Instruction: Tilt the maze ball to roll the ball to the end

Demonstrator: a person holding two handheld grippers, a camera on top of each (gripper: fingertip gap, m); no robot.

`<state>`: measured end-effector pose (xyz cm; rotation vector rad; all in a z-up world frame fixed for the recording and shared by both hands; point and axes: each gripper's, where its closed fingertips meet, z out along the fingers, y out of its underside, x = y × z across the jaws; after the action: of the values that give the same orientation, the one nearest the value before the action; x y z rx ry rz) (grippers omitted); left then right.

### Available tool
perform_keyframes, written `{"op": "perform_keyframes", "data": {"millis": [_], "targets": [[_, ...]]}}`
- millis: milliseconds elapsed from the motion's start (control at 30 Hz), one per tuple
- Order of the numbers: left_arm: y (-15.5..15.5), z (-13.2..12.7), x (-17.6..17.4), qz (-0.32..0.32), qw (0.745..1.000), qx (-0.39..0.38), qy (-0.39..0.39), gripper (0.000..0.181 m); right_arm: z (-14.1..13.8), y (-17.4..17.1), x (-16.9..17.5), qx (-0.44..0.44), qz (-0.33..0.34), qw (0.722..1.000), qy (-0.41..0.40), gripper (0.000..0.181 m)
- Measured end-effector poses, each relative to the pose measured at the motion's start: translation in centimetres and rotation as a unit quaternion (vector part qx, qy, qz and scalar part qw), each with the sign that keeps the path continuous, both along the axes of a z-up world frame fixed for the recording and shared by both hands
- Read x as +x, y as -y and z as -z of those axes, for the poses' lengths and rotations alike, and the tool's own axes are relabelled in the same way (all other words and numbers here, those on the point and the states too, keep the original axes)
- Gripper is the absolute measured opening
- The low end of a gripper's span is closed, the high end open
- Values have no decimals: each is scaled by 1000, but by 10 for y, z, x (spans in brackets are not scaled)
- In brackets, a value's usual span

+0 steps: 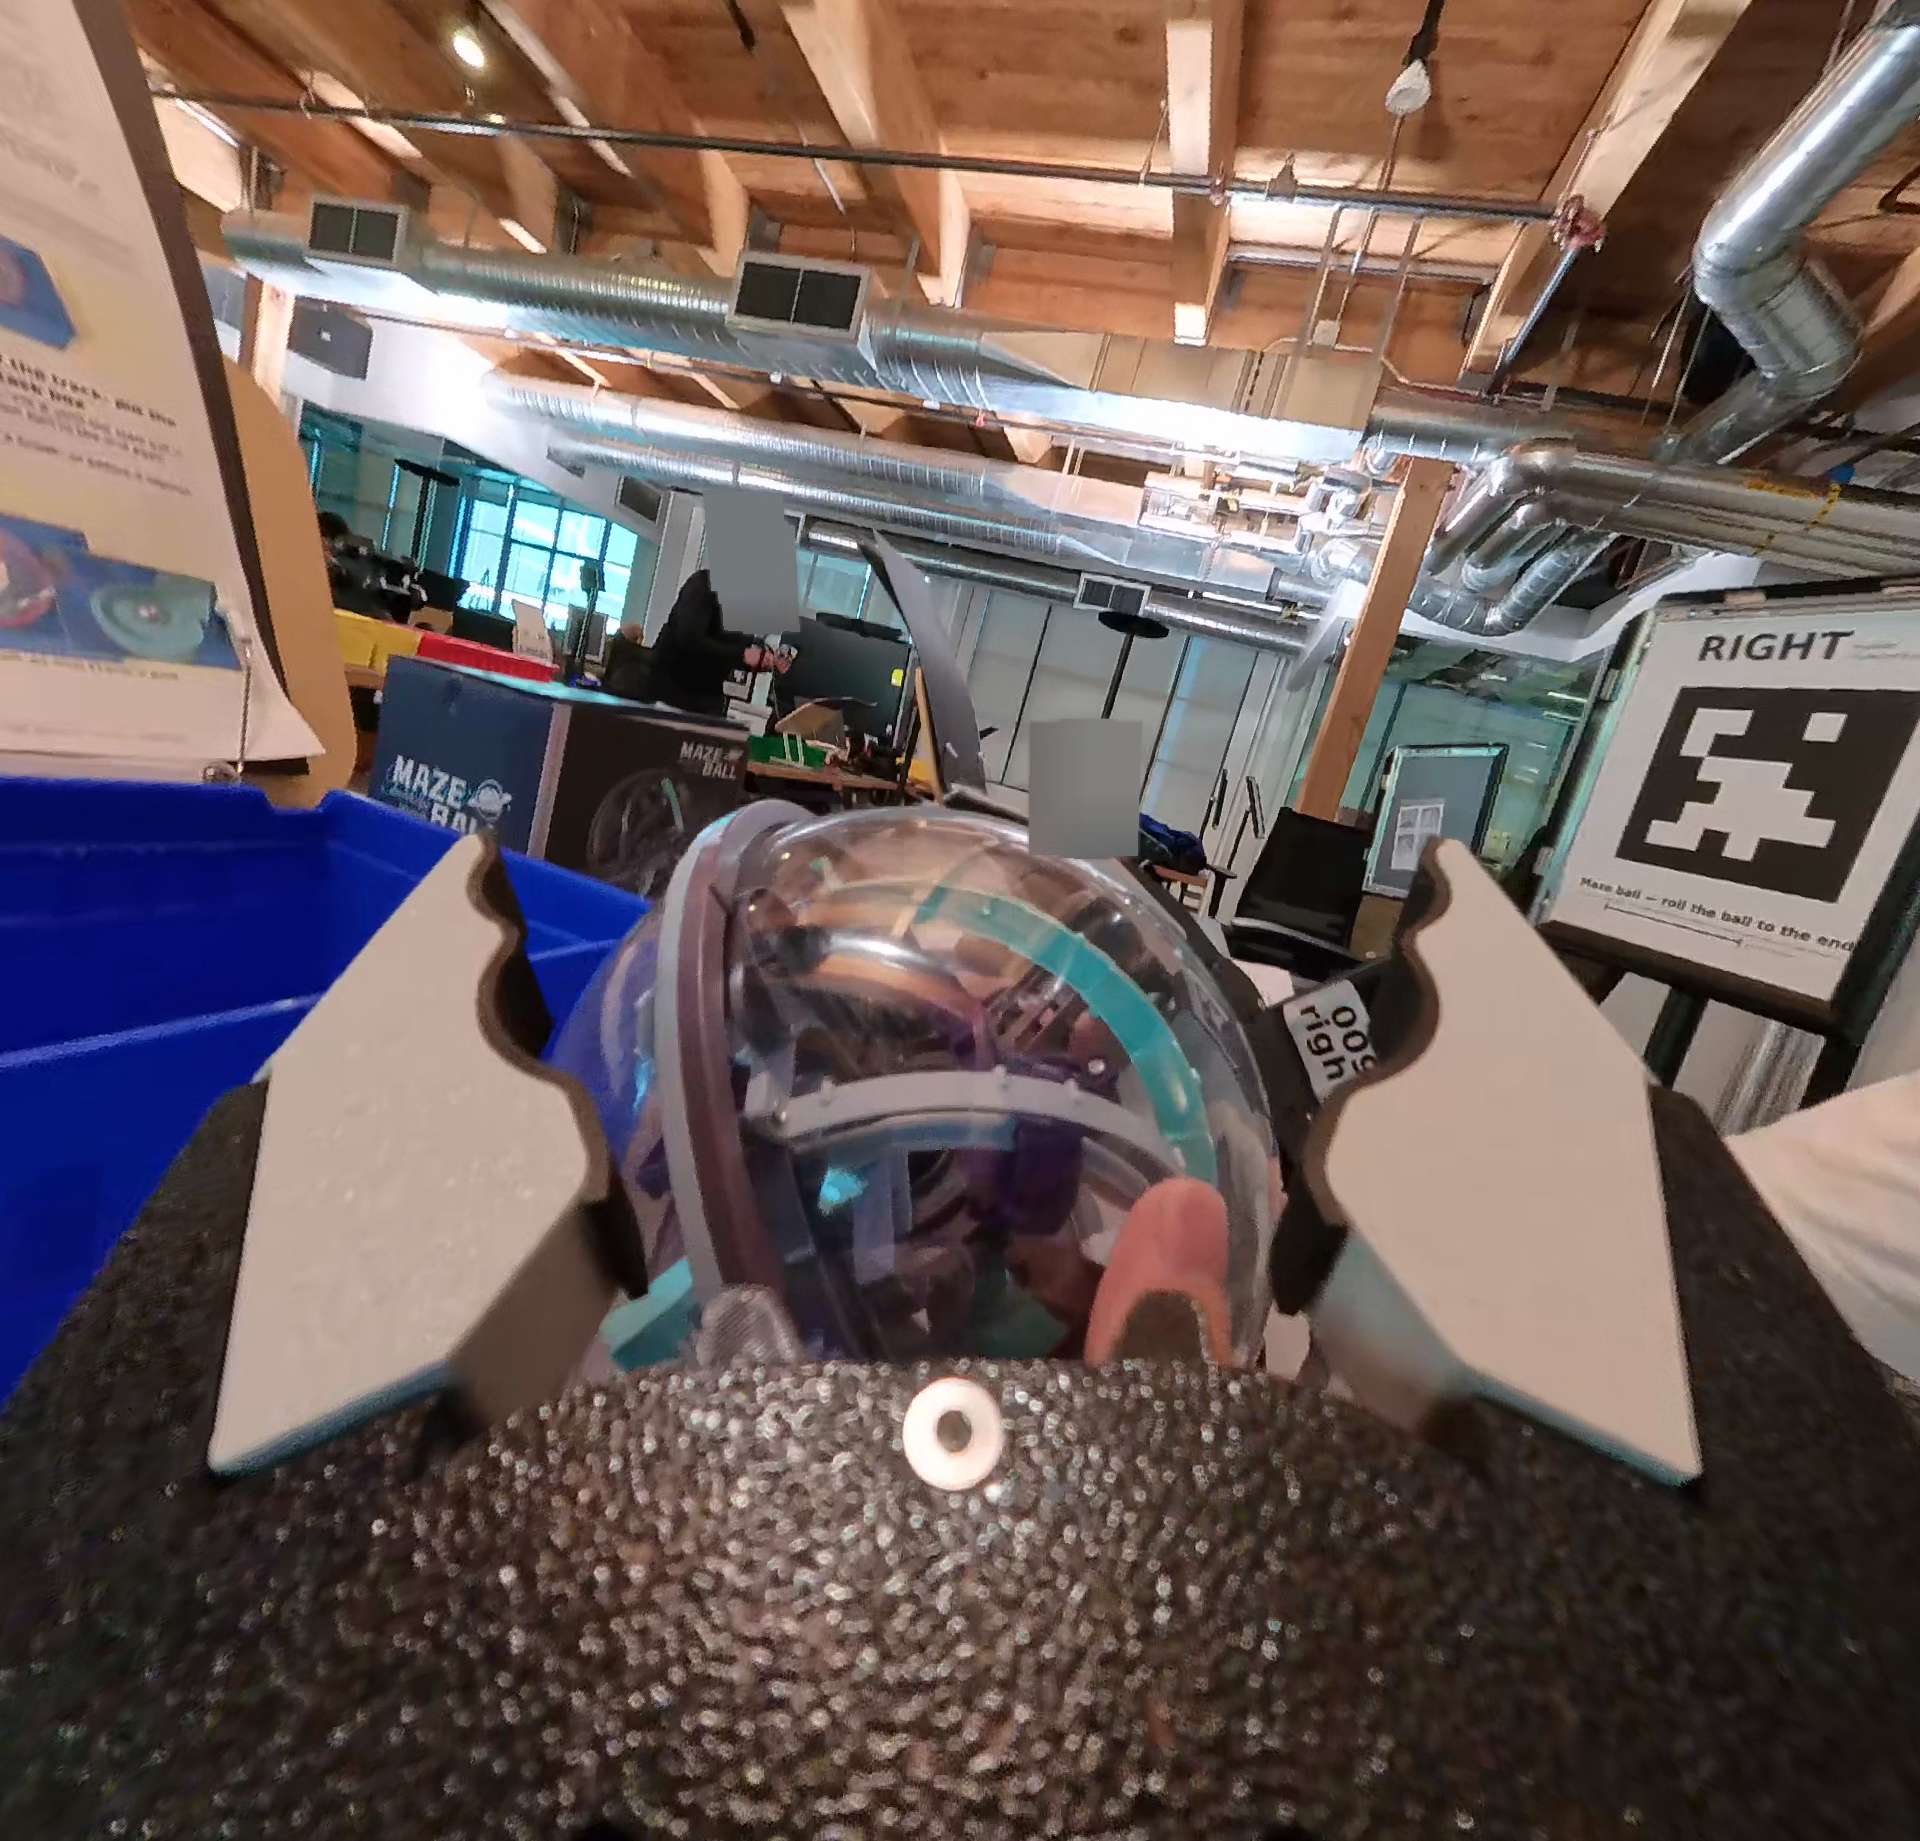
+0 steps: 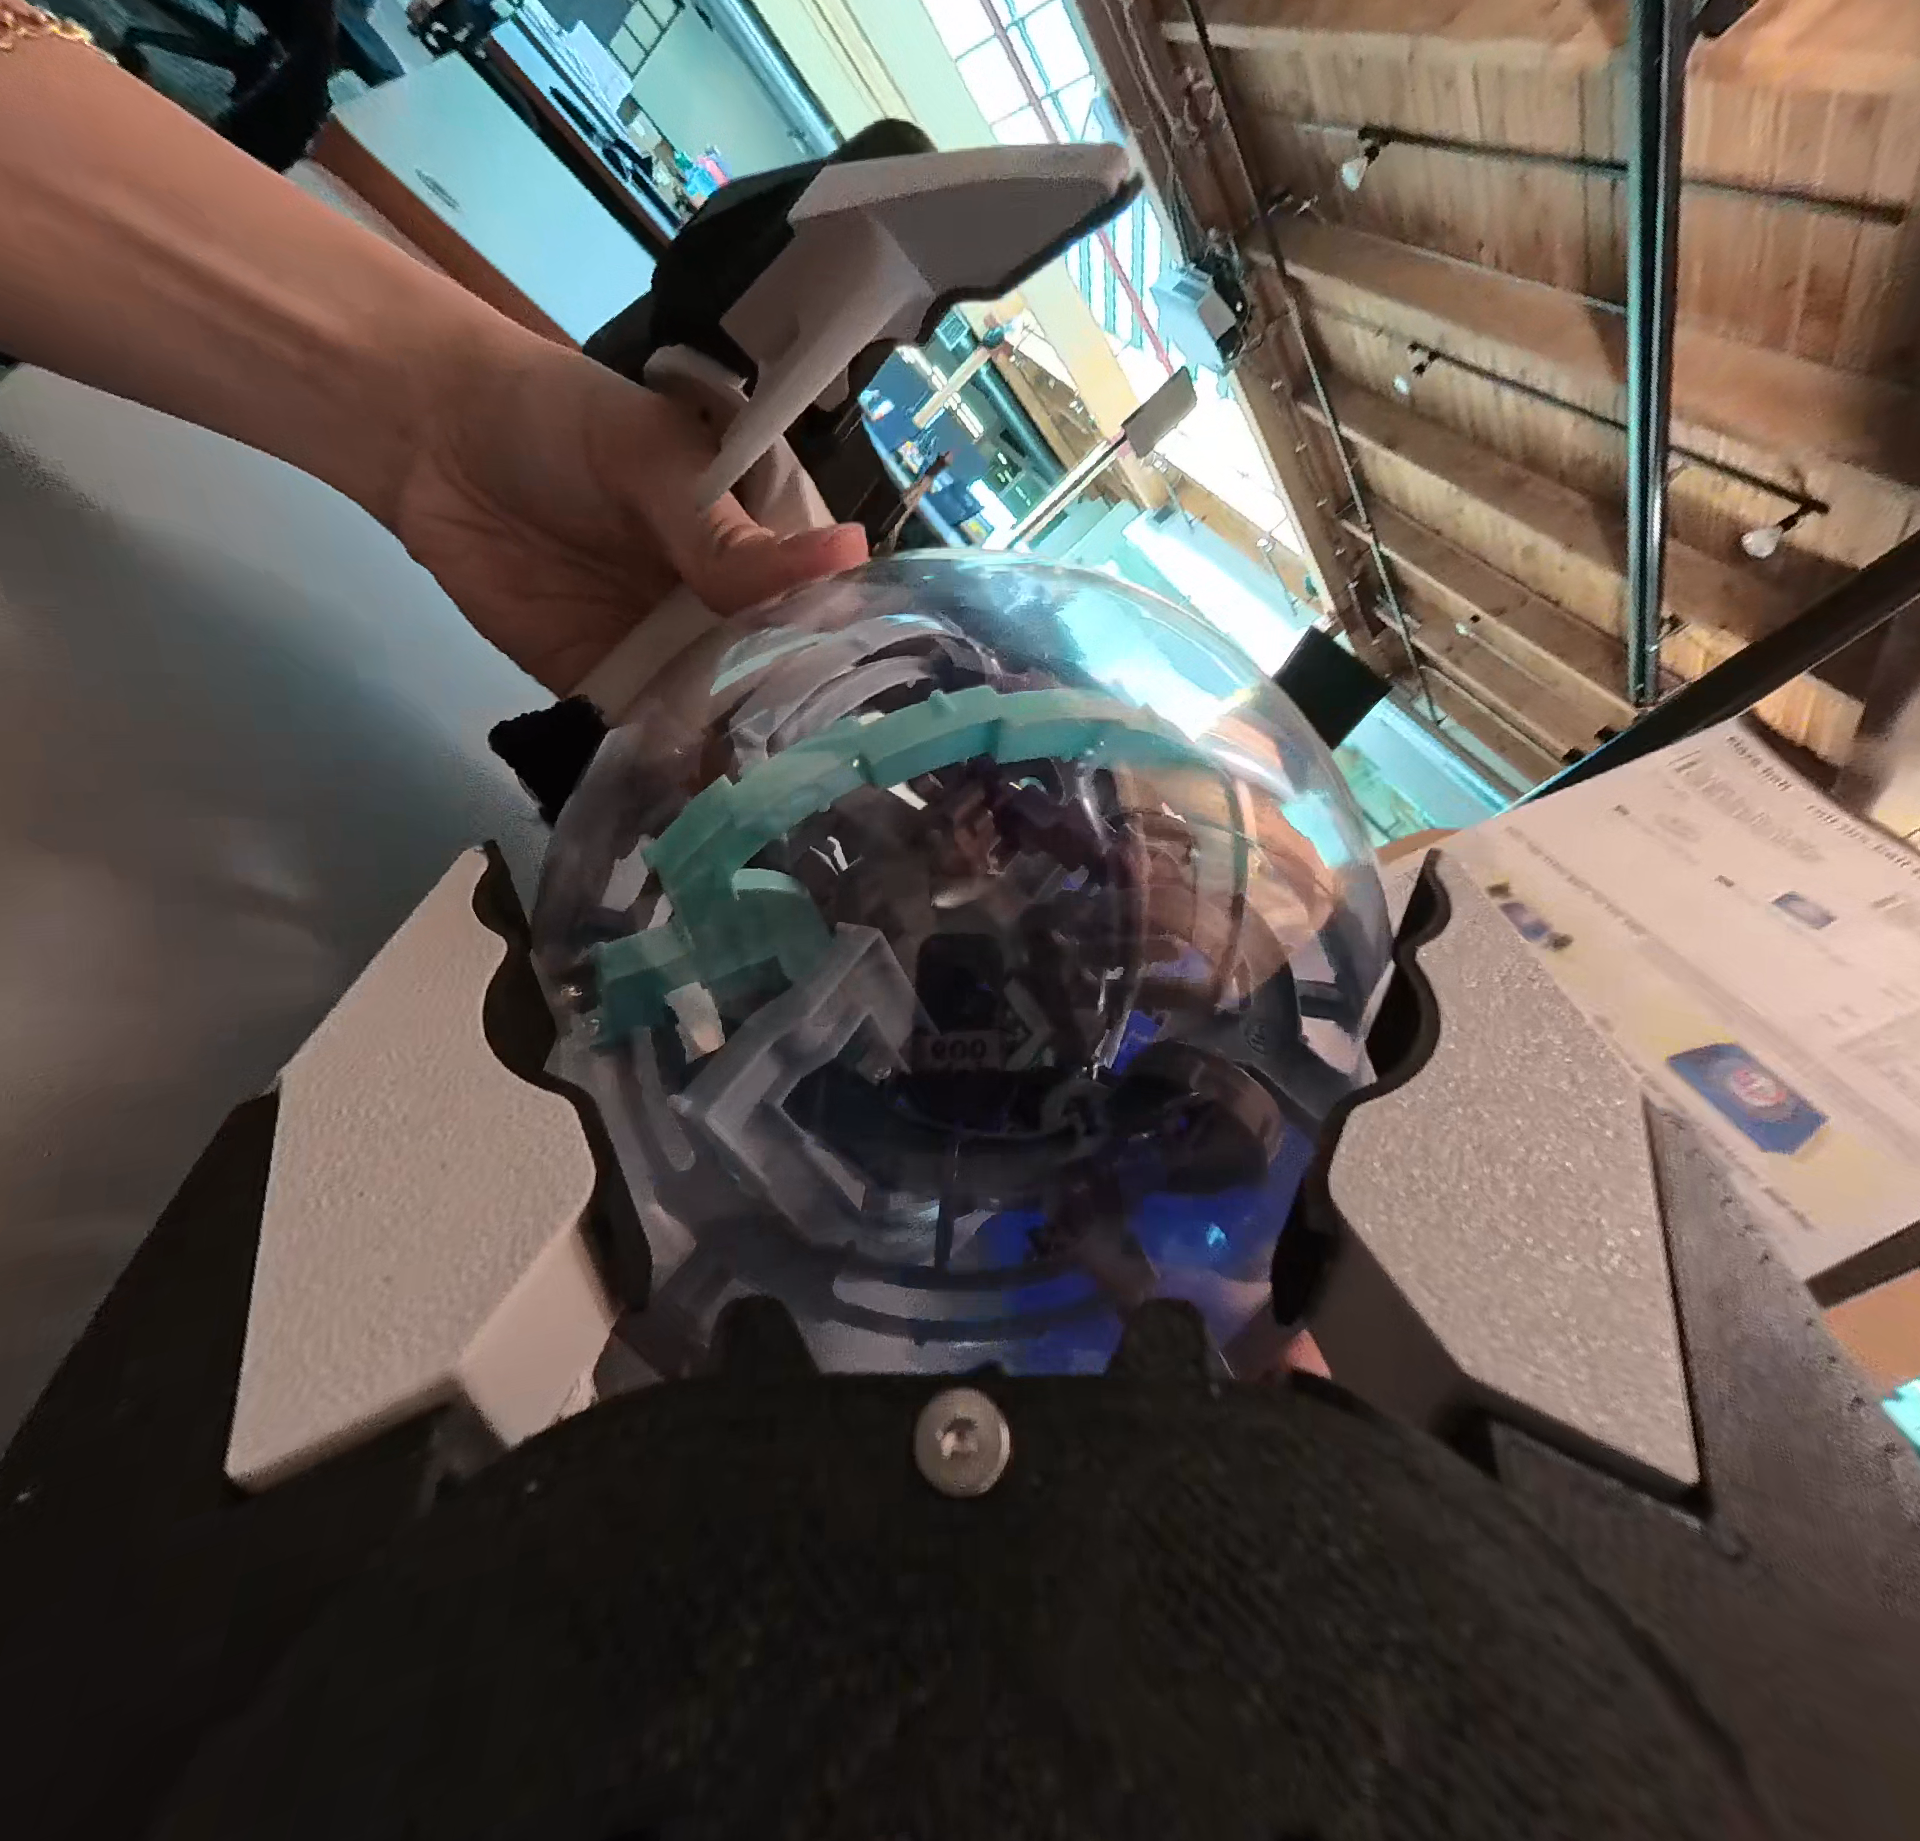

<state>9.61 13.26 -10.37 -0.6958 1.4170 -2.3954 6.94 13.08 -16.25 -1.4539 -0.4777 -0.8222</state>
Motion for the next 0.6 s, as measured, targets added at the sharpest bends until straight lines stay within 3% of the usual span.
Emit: {"op": "perform_keyframes", "data": {"millis": [167,333,500,600], "targets": [[8,25,12,28,999,14,-35,155,23,4,8,-15,3,1000,-24,157],[6,20,9,63,998,-15,-20,155,22,10,18,-8,10,999,-50,158],[4,15,-18,166,986,-22,2,158,20,18,33,11,22,995,-99,158],[11,30,-20,155,987,49,12,158,21,21,37,7,30,994,-101,158]]}}
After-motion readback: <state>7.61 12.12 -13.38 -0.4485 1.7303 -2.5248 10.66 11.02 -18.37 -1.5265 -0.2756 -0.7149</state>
